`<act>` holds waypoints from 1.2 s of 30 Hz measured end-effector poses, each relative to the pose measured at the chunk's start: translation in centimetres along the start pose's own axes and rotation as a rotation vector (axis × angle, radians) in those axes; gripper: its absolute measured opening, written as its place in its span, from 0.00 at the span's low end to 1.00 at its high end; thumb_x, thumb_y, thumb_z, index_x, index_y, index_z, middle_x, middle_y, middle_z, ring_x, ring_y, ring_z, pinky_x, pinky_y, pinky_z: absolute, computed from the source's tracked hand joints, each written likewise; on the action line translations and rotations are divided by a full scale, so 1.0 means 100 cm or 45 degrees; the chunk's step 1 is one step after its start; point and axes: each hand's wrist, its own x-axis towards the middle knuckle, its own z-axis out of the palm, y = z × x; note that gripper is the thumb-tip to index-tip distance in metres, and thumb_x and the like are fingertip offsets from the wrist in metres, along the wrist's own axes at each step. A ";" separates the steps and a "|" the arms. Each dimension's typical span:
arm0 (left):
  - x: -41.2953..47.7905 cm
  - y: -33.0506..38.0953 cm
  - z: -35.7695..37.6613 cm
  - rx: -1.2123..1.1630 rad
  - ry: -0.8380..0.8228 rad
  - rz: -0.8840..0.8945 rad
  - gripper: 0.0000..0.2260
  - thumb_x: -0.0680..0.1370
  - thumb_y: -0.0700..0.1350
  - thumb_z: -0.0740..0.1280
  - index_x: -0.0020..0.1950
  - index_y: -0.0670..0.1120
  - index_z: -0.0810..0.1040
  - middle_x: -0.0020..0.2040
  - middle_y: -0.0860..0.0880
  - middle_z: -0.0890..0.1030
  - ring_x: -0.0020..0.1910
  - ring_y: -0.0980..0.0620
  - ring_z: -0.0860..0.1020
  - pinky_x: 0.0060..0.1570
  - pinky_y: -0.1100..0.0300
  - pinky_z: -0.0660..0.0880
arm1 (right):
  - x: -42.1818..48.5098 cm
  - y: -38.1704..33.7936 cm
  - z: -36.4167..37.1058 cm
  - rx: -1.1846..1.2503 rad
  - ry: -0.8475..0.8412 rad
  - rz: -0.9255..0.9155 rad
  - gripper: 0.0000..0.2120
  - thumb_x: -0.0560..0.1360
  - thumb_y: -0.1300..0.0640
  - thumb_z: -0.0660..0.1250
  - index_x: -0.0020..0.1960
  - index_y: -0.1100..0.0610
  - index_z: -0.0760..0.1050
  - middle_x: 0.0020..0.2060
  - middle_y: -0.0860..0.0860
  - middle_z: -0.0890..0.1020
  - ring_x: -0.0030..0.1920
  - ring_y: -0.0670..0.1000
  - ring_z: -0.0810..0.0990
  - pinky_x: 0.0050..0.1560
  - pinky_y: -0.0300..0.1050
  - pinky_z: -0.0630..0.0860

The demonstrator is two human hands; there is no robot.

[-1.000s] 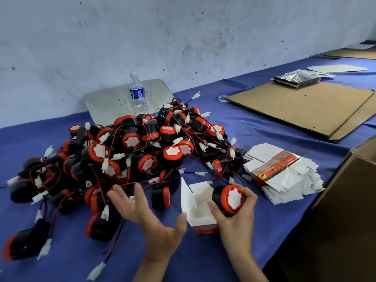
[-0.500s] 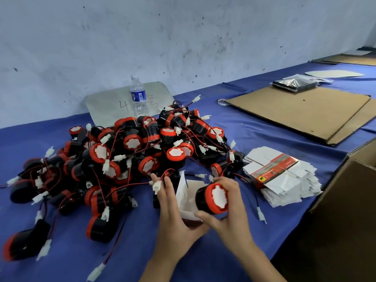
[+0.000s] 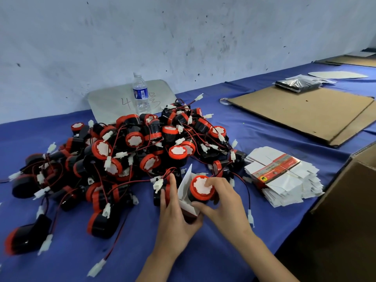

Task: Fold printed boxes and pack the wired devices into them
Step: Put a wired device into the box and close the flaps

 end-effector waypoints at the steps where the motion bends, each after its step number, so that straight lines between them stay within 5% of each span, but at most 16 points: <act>1: 0.000 0.000 0.000 -0.004 -0.004 -0.013 0.57 0.69 0.52 0.76 0.69 0.71 0.27 0.71 0.75 0.35 0.74 0.57 0.38 0.72 0.46 0.60 | 0.000 -0.002 0.000 -0.041 0.000 -0.020 0.19 0.65 0.53 0.79 0.50 0.54 0.74 0.48 0.42 0.76 0.48 0.37 0.72 0.45 0.27 0.69; 6: -0.001 0.000 0.001 -0.046 0.006 -0.011 0.58 0.68 0.52 0.78 0.68 0.72 0.27 0.72 0.75 0.37 0.75 0.58 0.40 0.73 0.47 0.60 | -0.005 -0.007 0.001 -0.249 -0.059 -0.173 0.13 0.68 0.55 0.77 0.46 0.59 0.77 0.51 0.49 0.82 0.47 0.50 0.81 0.42 0.44 0.79; 9: -0.001 0.003 0.000 0.017 0.145 0.168 0.56 0.68 0.47 0.79 0.75 0.67 0.35 0.76 0.68 0.44 0.75 0.67 0.43 0.68 0.36 0.62 | -0.006 -0.003 -0.004 -0.261 -0.204 -0.209 0.09 0.75 0.51 0.70 0.51 0.55 0.80 0.54 0.46 0.82 0.51 0.53 0.79 0.49 0.47 0.78; 12: 0.000 0.004 0.000 -0.012 0.197 0.254 0.40 0.71 0.48 0.75 0.75 0.67 0.55 0.76 0.55 0.60 0.76 0.53 0.56 0.63 0.36 0.70 | -0.003 0.001 -0.009 0.118 -0.210 -0.071 0.10 0.76 0.55 0.65 0.56 0.50 0.80 0.54 0.43 0.80 0.51 0.45 0.77 0.50 0.35 0.73; 14: 0.000 0.003 -0.001 -0.011 0.149 0.199 0.31 0.71 0.48 0.75 0.67 0.68 0.65 0.71 0.59 0.64 0.73 0.48 0.64 0.62 0.46 0.73 | 0.004 0.006 -0.012 0.353 0.044 0.176 0.13 0.77 0.61 0.64 0.54 0.46 0.79 0.42 0.43 0.81 0.40 0.44 0.78 0.43 0.36 0.73; 16: 0.000 0.001 -0.001 -0.004 0.172 0.185 0.25 0.70 0.48 0.75 0.60 0.65 0.68 0.62 0.67 0.65 0.65 0.47 0.71 0.55 0.53 0.77 | 0.016 0.013 -0.015 0.546 0.072 0.519 0.16 0.79 0.63 0.62 0.57 0.43 0.77 0.38 0.47 0.83 0.37 0.47 0.80 0.43 0.42 0.77; 20: 0.000 0.003 -0.001 -0.029 0.207 0.186 0.18 0.69 0.50 0.73 0.53 0.62 0.70 0.59 0.64 0.69 0.55 0.48 0.76 0.48 0.62 0.76 | 0.038 0.024 -0.011 1.205 -0.085 0.963 0.16 0.80 0.61 0.60 0.65 0.51 0.75 0.57 0.53 0.82 0.59 0.54 0.79 0.55 0.45 0.76; 23: 0.001 0.005 -0.004 -0.054 0.218 0.184 0.17 0.69 0.47 0.74 0.53 0.59 0.71 0.58 0.63 0.70 0.54 0.48 0.76 0.49 0.57 0.78 | 0.045 0.019 -0.011 1.502 0.046 0.917 0.14 0.80 0.65 0.59 0.60 0.57 0.78 0.55 0.52 0.83 0.58 0.53 0.79 0.57 0.44 0.76; 26: 0.000 0.007 -0.004 -0.050 0.181 0.169 0.18 0.70 0.47 0.74 0.52 0.60 0.70 0.59 0.65 0.68 0.57 0.44 0.76 0.52 0.50 0.78 | 0.044 0.010 -0.014 1.102 0.165 0.542 0.14 0.78 0.69 0.61 0.52 0.55 0.82 0.45 0.49 0.84 0.45 0.46 0.80 0.44 0.35 0.76; 30: 0.000 0.008 -0.004 -0.044 0.096 0.106 0.26 0.72 0.50 0.74 0.58 0.71 0.63 0.62 0.71 0.64 0.69 0.46 0.67 0.63 0.42 0.72 | 0.038 0.004 -0.010 0.167 0.134 -0.100 0.10 0.74 0.69 0.68 0.49 0.57 0.84 0.44 0.43 0.80 0.44 0.39 0.78 0.45 0.30 0.73; 33: 0.000 0.006 -0.003 -0.020 0.057 0.146 0.36 0.73 0.49 0.74 0.70 0.70 0.56 0.70 0.70 0.59 0.75 0.58 0.56 0.72 0.40 0.60 | 0.029 0.004 -0.004 -0.009 0.041 -0.135 0.11 0.72 0.73 0.69 0.49 0.61 0.84 0.44 0.49 0.81 0.45 0.42 0.80 0.49 0.26 0.72; 36: 0.002 0.005 -0.002 -0.041 0.050 0.143 0.42 0.73 0.49 0.74 0.76 0.65 0.49 0.72 0.70 0.57 0.74 0.61 0.57 0.69 0.39 0.65 | 0.025 0.006 -0.006 -0.182 -0.022 -0.214 0.12 0.68 0.75 0.71 0.48 0.63 0.84 0.45 0.53 0.83 0.46 0.50 0.83 0.50 0.26 0.73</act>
